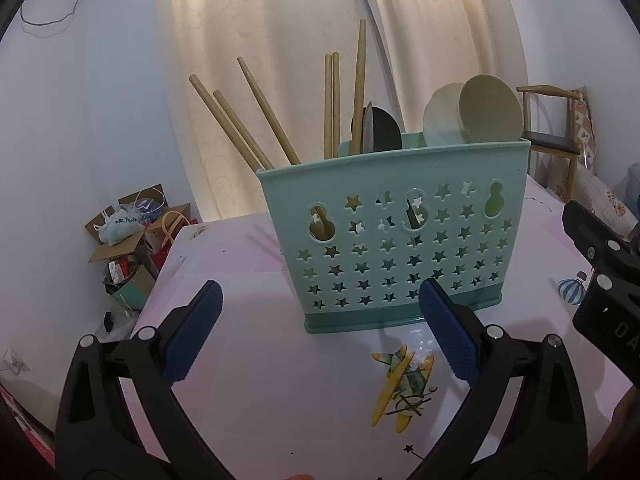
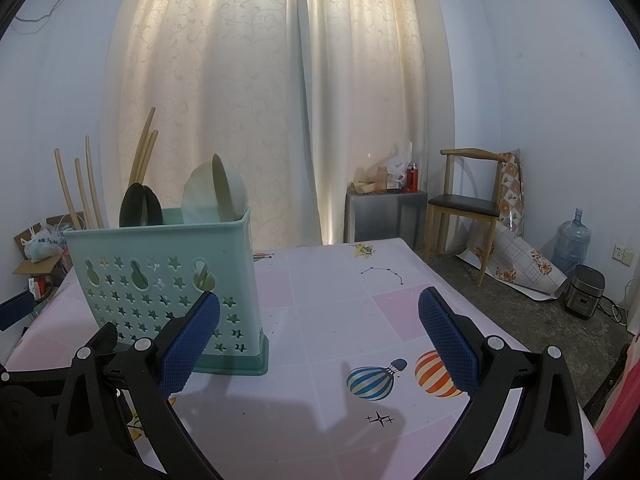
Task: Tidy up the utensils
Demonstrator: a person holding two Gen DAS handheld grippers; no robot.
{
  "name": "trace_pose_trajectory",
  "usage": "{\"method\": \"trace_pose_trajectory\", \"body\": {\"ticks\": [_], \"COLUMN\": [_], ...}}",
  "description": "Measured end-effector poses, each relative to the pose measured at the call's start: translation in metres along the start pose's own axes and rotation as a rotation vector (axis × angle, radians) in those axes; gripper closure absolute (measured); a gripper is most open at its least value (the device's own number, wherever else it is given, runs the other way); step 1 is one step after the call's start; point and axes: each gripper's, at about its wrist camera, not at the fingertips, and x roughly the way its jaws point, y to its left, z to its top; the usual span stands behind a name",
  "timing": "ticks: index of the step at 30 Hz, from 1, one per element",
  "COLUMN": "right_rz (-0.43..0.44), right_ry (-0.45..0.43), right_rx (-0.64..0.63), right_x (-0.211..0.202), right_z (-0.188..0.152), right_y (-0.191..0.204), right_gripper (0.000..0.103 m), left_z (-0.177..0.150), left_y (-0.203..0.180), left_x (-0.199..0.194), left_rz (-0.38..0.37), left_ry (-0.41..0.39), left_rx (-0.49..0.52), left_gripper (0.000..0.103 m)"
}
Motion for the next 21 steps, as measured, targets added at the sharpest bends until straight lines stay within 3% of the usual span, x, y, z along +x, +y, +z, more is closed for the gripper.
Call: {"method": "trace_pose_trajectory", "body": {"ticks": [21], "right_rz": [0.000], "right_ry": [0.000], "right_rx": [0.000], "right_x": [0.0002], "right_z": [0.0001], "right_y": [-0.0001], "right_gripper": [0.006], "left_z": [-0.0002], "left_y": [-0.0011], "left_x": [0.0001], "left_rz": [0.001], "left_ry": [0.001], "left_rx": [-0.001], "left_gripper": [0.008]}}
